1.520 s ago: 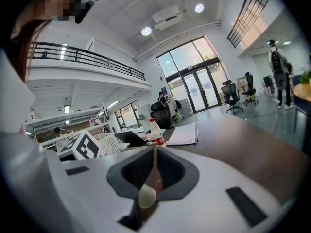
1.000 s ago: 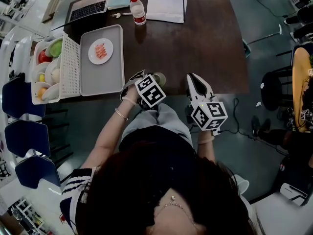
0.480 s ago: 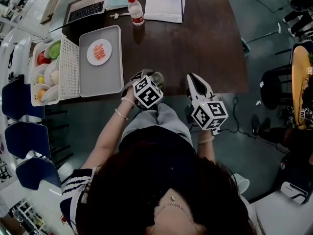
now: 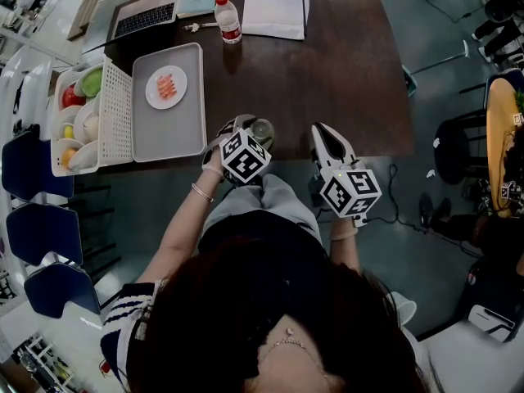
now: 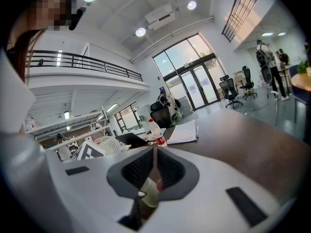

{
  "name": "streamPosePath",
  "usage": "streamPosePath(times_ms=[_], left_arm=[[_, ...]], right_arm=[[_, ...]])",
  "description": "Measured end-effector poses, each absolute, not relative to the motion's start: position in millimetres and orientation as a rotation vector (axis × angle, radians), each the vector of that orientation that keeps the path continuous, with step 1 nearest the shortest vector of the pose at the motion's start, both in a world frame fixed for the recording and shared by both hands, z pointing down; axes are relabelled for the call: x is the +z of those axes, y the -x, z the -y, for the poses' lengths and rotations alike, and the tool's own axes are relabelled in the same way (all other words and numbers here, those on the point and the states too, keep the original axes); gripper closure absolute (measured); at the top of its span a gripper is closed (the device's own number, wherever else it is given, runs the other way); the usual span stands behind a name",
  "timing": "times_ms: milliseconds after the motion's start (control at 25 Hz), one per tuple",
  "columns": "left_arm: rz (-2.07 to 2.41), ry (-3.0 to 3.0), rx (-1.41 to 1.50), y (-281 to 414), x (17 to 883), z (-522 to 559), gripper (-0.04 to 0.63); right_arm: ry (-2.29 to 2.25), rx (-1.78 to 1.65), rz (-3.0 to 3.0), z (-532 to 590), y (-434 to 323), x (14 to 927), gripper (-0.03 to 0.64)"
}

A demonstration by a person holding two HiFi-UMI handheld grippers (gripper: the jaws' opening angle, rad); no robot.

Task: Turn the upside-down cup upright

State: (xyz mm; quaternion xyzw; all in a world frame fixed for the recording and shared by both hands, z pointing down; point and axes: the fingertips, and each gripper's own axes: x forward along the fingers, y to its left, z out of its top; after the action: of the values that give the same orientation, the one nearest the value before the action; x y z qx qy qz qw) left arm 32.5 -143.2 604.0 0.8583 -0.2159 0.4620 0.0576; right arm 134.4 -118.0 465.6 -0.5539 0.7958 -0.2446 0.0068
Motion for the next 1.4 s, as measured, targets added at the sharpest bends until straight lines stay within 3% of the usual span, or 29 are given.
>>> streamPosePath(times_ms=[440,800,1000,1200,1400], left_arm=[[0.778,-2.640,1.120,-23,558,141,0.319],[1.068,-2.597,0.560,10,467,151,0.445],[1.190,-2.596,0.452,30,438,149,0.486],[1.255,-2.545,0.281,49,420,147,0.582],[1.286,-2.506,0.179,63,412,143,0.592]], right_arm=[[1.728,-0.754,-2.501,117,-127,464,0.580],[1.740,-0.645,-2.576,121,-113,453,0.581],[1.730,-0.599,-2.622,123,-102,446,0.584],[1.755,-0.523,-2.682,126,-88,439,0.589],[1.764,-0.479,-2.710,127,-80,433,0.598]])
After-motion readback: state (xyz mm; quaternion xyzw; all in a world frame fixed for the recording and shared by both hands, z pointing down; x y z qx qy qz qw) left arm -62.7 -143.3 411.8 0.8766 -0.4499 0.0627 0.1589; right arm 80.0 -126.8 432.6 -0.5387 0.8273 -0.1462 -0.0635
